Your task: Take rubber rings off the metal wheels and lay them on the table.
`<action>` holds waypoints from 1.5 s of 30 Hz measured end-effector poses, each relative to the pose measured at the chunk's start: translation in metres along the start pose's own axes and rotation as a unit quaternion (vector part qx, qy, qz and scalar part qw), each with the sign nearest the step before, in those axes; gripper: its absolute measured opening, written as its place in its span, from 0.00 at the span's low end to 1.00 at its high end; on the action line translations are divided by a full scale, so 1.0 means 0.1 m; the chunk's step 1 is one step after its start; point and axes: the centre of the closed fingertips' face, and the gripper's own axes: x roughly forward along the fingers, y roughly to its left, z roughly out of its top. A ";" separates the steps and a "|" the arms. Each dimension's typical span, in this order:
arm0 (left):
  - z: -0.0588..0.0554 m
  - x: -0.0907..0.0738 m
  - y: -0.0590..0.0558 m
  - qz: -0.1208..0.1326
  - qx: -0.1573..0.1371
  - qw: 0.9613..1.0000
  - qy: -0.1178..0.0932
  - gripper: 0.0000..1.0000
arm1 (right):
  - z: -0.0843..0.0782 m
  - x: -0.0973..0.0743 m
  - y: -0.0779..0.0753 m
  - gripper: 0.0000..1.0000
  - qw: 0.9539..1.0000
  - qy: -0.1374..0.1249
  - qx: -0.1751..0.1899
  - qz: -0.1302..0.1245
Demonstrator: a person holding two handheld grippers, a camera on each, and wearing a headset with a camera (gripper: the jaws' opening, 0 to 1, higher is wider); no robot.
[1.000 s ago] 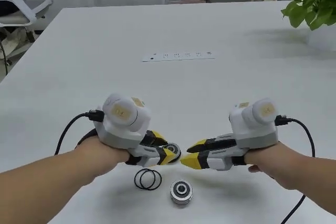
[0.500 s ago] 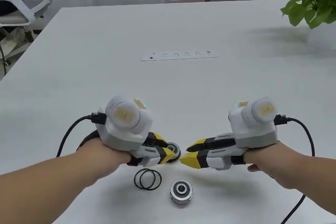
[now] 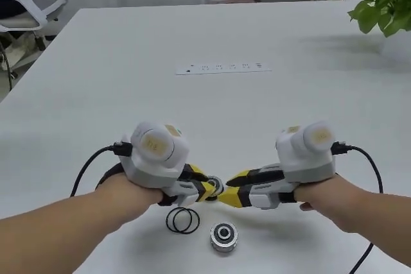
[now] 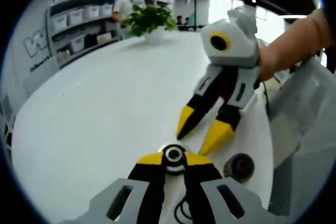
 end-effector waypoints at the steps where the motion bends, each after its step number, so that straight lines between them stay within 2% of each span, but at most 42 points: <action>1: 0.00 0.00 0.00 0.000 0.000 1.000 0.000 0.14 | 0.00 0.01 0.00 0.24 1.000 0.000 -0.001 0.000; 5: 0.00 0.00 0.01 0.002 -0.002 1.000 -0.002 0.14 | 0.02 0.05 0.00 0.28 1.000 0.000 -0.012 -0.004; 15: 0.00 -0.01 0.00 0.006 -0.007 1.000 -0.004 0.14 | 0.02 0.12 -0.01 0.27 0.999 0.006 -0.039 -0.014; 20: 0.00 0.00 0.00 0.007 -0.007 1.000 -0.004 0.14 | 0.02 0.12 0.00 0.23 0.998 0.008 -0.054 -0.017; 21: 0.00 0.00 0.01 0.007 -0.007 1.000 -0.005 0.14 | 0.04 0.12 -0.01 0.23 0.999 0.002 -0.050 -0.021; 27: -0.01 -0.01 0.00 0.007 -0.006 1.000 -0.006 0.13 | 0.01 0.10 -0.01 0.21 0.998 0.006 -0.056 -0.018; 34: 0.00 -0.01 0.00 0.008 -0.008 1.000 -0.009 0.13 | -0.02 0.07 -0.02 0.14 0.997 0.015 -0.069 -0.020; 45: -0.01 -0.01 0.00 0.011 -0.010 1.000 -0.009 0.13 | -0.04 0.05 -0.03 0.08 0.997 0.014 -0.072 -0.020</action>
